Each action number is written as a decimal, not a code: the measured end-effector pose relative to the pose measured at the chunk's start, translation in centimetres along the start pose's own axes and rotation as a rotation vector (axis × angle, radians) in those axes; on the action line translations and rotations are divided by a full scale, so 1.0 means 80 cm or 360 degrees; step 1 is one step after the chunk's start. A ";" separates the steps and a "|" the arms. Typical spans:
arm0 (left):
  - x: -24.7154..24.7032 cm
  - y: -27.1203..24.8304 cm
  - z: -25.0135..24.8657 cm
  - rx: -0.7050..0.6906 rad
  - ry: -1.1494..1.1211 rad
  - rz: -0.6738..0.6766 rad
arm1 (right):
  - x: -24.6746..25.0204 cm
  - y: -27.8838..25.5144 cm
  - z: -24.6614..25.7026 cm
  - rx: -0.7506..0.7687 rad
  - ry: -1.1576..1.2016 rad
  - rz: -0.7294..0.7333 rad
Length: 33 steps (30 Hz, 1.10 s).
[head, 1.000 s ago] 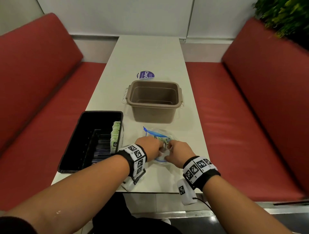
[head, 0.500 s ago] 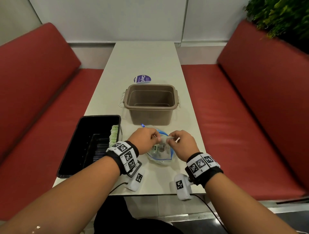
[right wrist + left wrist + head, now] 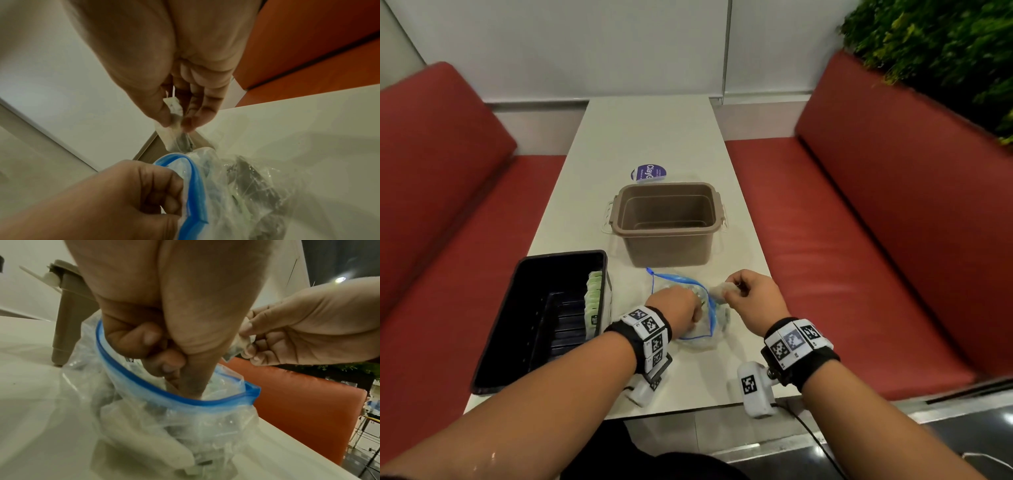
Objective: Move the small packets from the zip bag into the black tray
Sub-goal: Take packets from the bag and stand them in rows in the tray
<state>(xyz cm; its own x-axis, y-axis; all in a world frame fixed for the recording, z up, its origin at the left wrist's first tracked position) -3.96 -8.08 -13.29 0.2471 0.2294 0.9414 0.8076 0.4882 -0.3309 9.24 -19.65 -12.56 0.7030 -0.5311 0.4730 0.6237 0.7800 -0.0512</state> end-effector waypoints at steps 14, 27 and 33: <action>0.060 -0.045 0.061 0.0139 -0.0794 -0.0628 | -0.021 0.012 0.019 0.0055 0.0167 -0.0008; 0.066 -0.072 0.078 0.0083 -0.0832 -0.1079 | -0.086 0.022 0.079 0.0260 0.0421 0.0425; 0.064 -0.079 0.102 0.0024 -0.0861 -0.1075 | -0.102 0.026 0.094 0.0332 0.0434 0.0391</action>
<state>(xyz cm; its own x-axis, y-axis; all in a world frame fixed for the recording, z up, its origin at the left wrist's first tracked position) -12.16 -3.11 -6.90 -0.5752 0.2535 0.7777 0.6814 0.6745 0.2842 2.25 -11.24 -9.93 0.9043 -0.3675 0.2172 0.3635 0.9297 0.0594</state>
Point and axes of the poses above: each hand's wrist, its own y-axis towards the middle knuckle, its own x-axis out of the back of the hand, z = x × y, the point moved 1 cm from there along y, towards the middle knuckle, and after that the axes turned 7 degrees about y, right-handed, at the moved point
